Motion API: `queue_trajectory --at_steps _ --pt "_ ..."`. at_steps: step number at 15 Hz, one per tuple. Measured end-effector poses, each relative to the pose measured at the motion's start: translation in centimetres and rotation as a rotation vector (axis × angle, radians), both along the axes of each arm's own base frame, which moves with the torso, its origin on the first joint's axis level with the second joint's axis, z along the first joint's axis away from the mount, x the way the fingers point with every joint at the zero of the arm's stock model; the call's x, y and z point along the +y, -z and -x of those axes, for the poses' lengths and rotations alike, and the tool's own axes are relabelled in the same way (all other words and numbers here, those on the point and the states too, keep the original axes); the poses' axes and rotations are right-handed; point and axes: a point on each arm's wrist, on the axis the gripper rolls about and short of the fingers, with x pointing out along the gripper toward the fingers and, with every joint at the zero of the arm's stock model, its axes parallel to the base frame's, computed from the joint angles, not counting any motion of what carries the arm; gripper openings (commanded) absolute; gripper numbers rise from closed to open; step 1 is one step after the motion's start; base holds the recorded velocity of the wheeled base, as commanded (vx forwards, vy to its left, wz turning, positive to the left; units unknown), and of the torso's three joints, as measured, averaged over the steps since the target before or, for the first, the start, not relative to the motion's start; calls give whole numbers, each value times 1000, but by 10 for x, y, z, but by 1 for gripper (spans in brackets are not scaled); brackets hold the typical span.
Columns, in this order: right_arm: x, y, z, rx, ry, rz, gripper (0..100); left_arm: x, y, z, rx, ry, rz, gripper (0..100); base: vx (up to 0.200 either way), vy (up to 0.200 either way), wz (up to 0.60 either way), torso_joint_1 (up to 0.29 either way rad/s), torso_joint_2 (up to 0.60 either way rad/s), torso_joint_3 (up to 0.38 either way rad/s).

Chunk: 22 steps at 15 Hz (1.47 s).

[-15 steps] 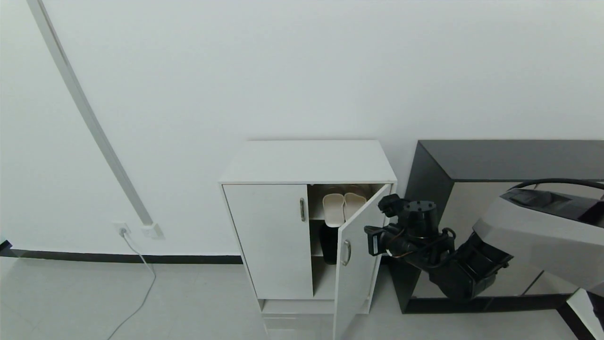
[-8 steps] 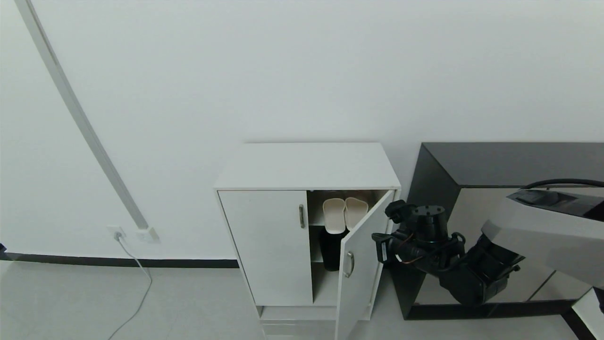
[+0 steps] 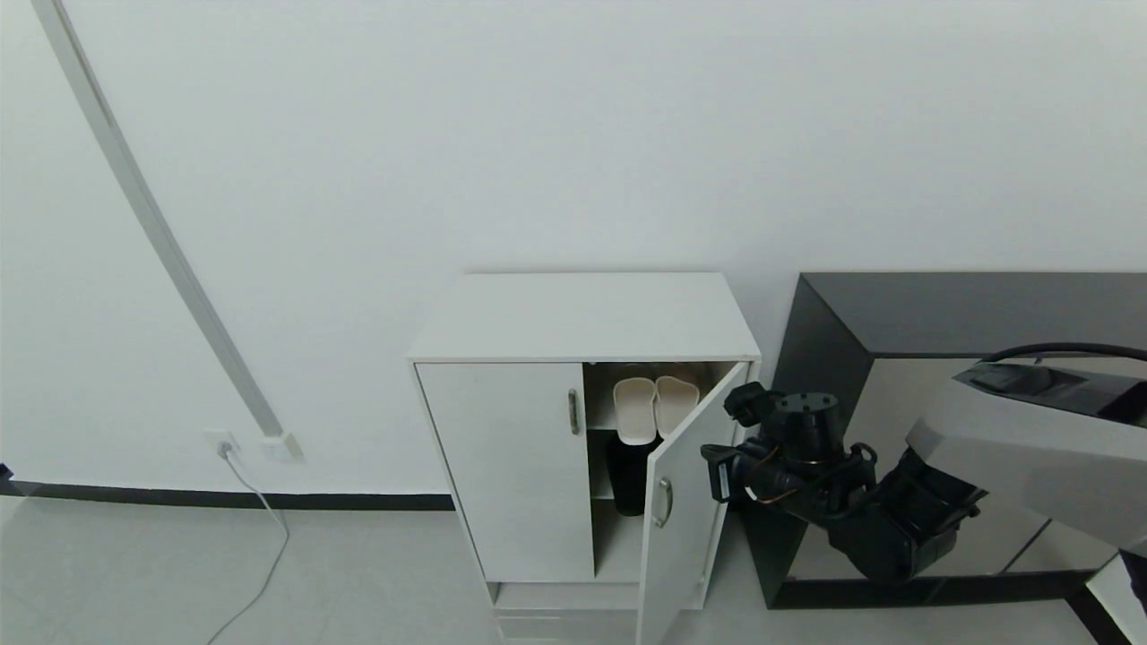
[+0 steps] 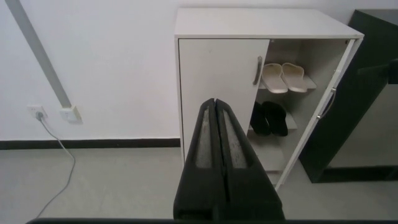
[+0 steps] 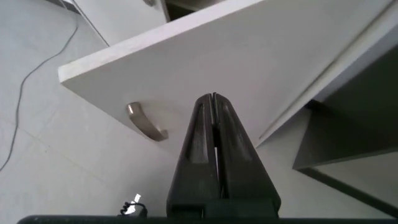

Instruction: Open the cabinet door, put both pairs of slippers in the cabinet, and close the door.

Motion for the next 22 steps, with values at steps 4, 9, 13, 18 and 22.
queue_trajectory --at_steps 4,9,13,18,22 --pt "6 2 -13 -29 20 -8 0 0 0 0 0 0 0 0 0 0 0 0 0 0" --pt "14 11 -35 -71 88 -5 0 0 0 0 0 0 -1 0 0 0 0 0 0 0" --pt "20 14 -56 -117 130 -20 0 0 0 0 0 0 -1 0 0 0 0 0 0 0" --pt "19 18 -85 -154 177 -34 0 0 0 0 0 0 -1 0 0 0 0 0 0 0" --pt "20 17 -108 -164 197 -40 0 0 0 0 0 0 -1 0 0 0 0 0 0 0"
